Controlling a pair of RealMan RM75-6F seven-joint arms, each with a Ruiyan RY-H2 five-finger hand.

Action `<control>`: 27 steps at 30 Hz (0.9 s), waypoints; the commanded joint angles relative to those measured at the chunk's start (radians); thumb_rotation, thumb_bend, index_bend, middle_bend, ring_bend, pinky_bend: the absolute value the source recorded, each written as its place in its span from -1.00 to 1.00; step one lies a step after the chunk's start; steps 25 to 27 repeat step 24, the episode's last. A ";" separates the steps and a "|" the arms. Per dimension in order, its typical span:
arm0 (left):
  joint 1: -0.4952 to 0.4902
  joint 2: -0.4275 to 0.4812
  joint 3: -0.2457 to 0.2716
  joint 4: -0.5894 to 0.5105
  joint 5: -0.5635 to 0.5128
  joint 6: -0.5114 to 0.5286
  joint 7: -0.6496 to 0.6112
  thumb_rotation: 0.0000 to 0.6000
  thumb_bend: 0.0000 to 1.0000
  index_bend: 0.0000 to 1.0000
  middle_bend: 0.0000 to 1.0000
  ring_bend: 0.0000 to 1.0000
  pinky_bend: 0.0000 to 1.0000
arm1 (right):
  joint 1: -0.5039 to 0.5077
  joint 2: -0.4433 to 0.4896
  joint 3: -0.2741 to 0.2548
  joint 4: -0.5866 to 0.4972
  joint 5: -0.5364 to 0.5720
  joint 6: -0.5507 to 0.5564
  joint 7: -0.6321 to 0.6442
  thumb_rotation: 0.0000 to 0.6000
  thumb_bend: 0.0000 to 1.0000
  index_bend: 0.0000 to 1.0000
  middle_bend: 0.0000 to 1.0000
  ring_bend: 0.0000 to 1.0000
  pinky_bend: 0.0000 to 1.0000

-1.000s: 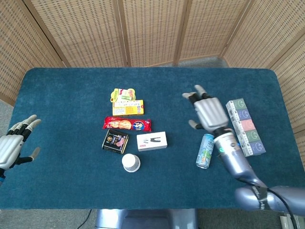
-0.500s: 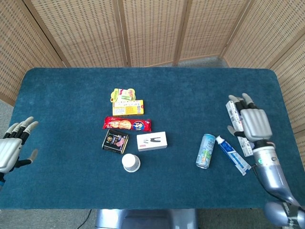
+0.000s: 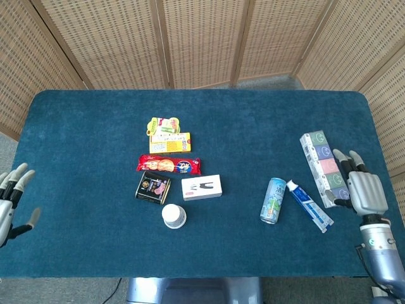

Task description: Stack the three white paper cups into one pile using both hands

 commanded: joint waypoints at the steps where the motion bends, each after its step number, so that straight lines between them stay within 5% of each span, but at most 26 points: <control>1: 0.020 -0.008 0.017 0.001 0.008 0.012 -0.004 1.00 -0.04 -1.00 -1.00 -1.00 -0.98 | -0.021 -0.005 0.002 0.006 -0.016 -0.001 0.007 1.00 -0.43 -0.94 -0.61 -1.00 -0.30; 27: 0.027 -0.013 0.008 0.011 0.009 -0.011 -0.022 1.00 -0.05 -1.00 -1.00 -1.00 -0.98 | -0.119 -0.016 0.079 0.031 -0.062 -0.027 0.021 1.00 -0.43 -0.98 -0.61 -1.00 -0.30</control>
